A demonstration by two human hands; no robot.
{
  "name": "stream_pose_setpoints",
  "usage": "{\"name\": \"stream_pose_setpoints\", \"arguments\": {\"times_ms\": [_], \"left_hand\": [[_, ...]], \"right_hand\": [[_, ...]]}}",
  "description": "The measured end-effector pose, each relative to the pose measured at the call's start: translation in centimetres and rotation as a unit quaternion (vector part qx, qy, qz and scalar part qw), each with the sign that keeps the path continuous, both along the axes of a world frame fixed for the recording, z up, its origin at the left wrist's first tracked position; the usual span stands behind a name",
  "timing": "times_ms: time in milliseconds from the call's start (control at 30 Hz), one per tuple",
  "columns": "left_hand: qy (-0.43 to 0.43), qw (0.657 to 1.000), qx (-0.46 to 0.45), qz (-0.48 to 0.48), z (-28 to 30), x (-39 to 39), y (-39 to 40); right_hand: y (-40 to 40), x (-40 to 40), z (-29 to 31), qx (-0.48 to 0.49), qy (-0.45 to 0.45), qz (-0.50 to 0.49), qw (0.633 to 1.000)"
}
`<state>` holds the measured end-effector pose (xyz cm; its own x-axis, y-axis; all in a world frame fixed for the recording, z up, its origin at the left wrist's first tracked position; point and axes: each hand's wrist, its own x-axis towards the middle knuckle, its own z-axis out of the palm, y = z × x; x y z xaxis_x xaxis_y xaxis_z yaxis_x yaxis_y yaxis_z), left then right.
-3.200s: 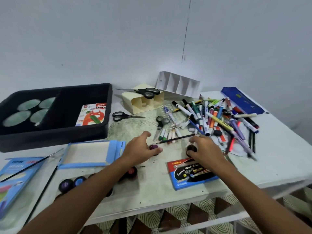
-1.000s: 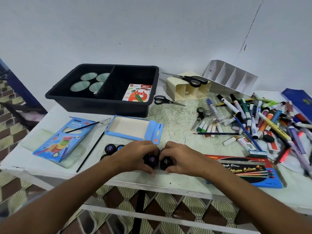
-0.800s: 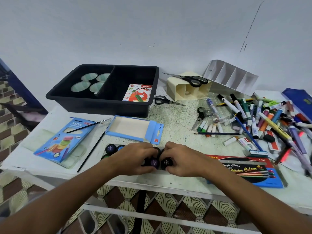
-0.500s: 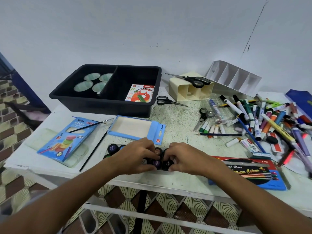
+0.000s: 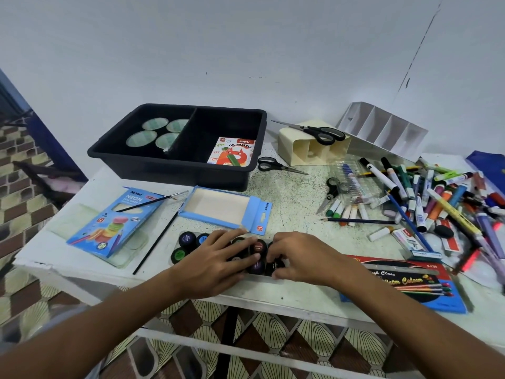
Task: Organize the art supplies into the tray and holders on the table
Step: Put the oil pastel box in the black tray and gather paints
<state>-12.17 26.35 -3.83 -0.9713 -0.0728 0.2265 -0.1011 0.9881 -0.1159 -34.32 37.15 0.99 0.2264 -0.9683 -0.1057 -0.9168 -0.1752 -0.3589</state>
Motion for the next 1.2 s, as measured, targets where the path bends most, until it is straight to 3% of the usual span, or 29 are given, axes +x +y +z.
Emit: {"name": "stream_pose_setpoints", "arguments": {"times_ms": [500,700,800,933,1200], "left_hand": [[0.040,0.998,0.058,0.003,0.4,0.2,1.1],[0.055,0.990,0.115,0.052,1.2,0.8,-0.2],[0.065,0.990,0.104,0.073,0.7,3.0,-1.4],[-0.005,0.998,0.042,0.052,-0.7,5.4,-2.2],[-0.010,0.997,0.036,0.068,-2.2,5.5,-2.4]], "right_hand": [[-0.1,0.0,-0.1,0.023,-0.006,-0.003,1.000],[1.2,-0.1,-1.1,-0.112,-0.069,0.001,0.991],[1.4,0.4,-2.9,-0.111,0.014,0.049,0.993],[0.6,1.2,-4.4,-0.107,0.123,0.120,0.979],[-0.5,1.5,-5.3,-0.132,0.179,0.134,0.966]]}}
